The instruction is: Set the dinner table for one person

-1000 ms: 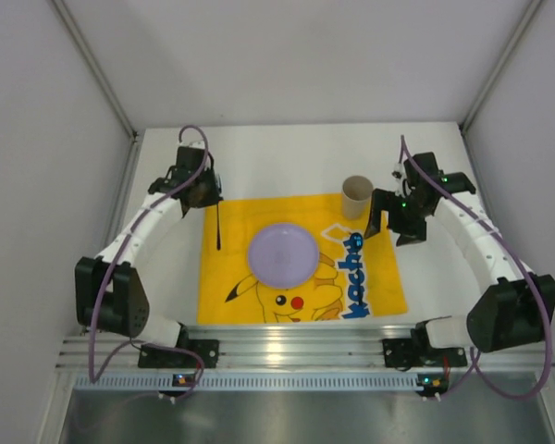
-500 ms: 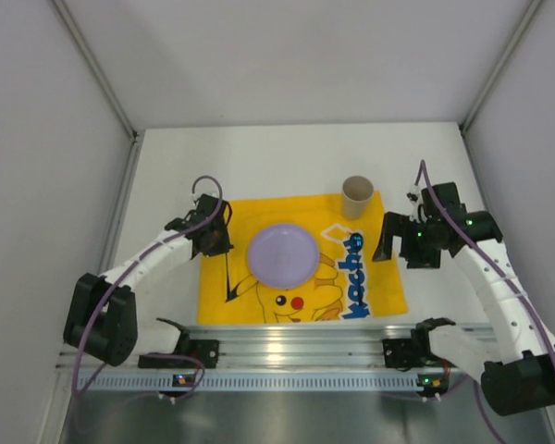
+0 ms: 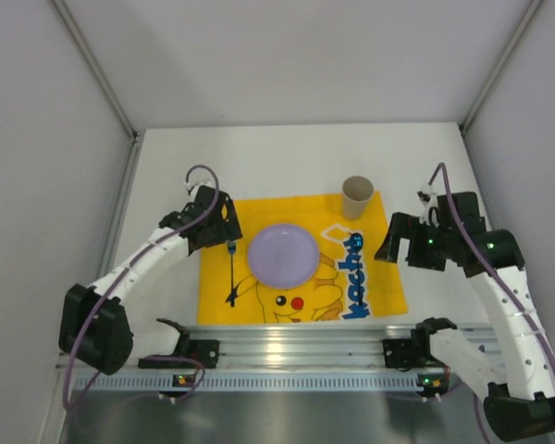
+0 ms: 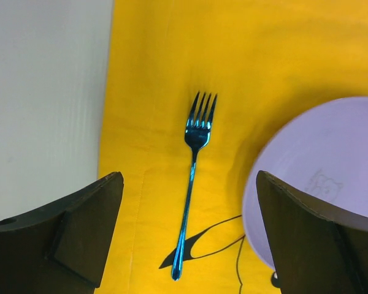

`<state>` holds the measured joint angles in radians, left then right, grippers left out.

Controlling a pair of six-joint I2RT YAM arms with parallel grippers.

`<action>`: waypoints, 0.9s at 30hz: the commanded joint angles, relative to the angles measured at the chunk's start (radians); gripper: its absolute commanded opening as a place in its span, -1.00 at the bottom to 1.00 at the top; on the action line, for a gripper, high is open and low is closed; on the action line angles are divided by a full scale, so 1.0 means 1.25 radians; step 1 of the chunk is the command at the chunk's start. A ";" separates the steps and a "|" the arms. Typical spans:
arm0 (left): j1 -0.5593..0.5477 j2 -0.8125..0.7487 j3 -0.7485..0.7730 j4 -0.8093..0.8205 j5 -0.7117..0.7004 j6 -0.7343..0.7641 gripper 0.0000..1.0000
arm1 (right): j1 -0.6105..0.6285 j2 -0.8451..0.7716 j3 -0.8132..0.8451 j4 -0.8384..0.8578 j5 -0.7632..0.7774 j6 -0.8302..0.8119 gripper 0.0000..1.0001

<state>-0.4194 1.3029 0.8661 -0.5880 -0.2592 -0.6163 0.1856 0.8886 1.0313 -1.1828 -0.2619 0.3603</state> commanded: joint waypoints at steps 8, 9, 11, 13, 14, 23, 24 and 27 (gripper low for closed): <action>0.002 -0.174 0.192 -0.089 -0.136 0.122 0.97 | -0.001 -0.236 0.059 0.031 0.084 0.138 0.99; 0.002 -0.165 0.202 -0.098 -0.147 0.132 0.97 | 0.000 -0.253 0.059 0.011 0.090 0.140 0.99; 0.003 -0.164 0.227 -0.108 -0.190 0.163 0.97 | -0.001 -0.307 0.059 -0.040 0.094 0.129 0.99; 0.003 -0.175 0.235 -0.099 -0.224 0.171 0.97 | -0.001 -0.345 0.068 -0.082 0.110 0.107 0.99; 0.003 -0.184 0.234 -0.086 -0.239 0.175 0.97 | -0.002 -0.356 0.076 -0.088 0.106 0.094 0.99; 0.009 -0.240 0.232 -0.059 -0.194 0.187 0.96 | 0.004 -0.356 0.033 -0.025 -0.036 0.096 0.99; 0.009 -0.253 0.226 -0.055 -0.205 0.190 0.96 | 0.004 -0.360 0.032 -0.017 -0.049 0.100 1.00; 0.009 -0.278 0.212 -0.046 -0.228 0.202 0.96 | 0.004 -0.377 0.016 0.022 -0.080 0.106 0.99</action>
<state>-0.4129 1.0035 1.1294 -0.6758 -0.5064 -0.3946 0.1875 0.4309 1.0603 -1.2327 -0.2810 0.4835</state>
